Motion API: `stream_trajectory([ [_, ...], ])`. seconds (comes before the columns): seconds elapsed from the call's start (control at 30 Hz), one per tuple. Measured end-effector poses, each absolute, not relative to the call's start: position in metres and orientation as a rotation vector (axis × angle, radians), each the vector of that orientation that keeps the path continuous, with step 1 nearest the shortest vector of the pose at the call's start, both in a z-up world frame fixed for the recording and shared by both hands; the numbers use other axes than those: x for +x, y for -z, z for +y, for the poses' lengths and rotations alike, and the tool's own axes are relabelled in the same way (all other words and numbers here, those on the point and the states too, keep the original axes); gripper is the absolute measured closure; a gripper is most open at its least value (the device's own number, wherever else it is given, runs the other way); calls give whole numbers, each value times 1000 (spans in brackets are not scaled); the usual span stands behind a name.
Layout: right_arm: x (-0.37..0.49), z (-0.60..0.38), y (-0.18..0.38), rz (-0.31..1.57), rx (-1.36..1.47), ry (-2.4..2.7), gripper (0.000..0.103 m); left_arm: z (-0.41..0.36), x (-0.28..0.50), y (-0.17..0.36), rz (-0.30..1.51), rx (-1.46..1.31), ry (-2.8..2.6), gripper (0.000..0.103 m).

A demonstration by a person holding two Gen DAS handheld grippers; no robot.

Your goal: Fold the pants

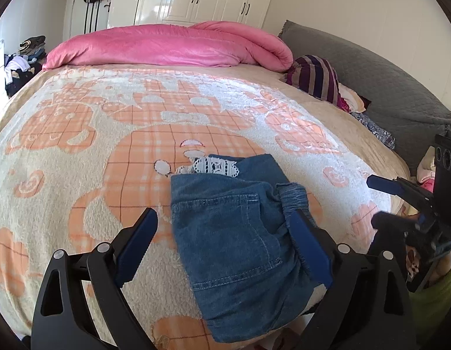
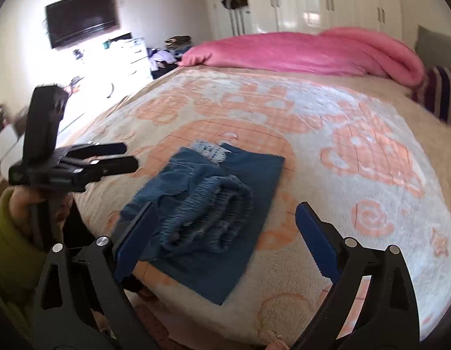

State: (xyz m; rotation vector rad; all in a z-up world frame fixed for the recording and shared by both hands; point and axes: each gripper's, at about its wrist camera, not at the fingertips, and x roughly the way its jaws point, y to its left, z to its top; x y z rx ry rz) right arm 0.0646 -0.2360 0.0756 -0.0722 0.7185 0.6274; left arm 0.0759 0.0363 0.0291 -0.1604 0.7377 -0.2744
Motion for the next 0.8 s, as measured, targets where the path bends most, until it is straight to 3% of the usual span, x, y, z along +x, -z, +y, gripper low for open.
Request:
stream_trajectory([
  [0.53, 109, -227, -17, 887, -31, -611, 14, 42, 95, 23, 856, -270, 269, 11],
  [0.6, 115, -226, -10, 915, -20, -630, 21, 42, 99, 29, 869, -287, 276, 11],
  [0.8, 132, -219, 11, 1002, 68, -703, 26, 38, 108, 43, 892, -330, 291, 11],
])
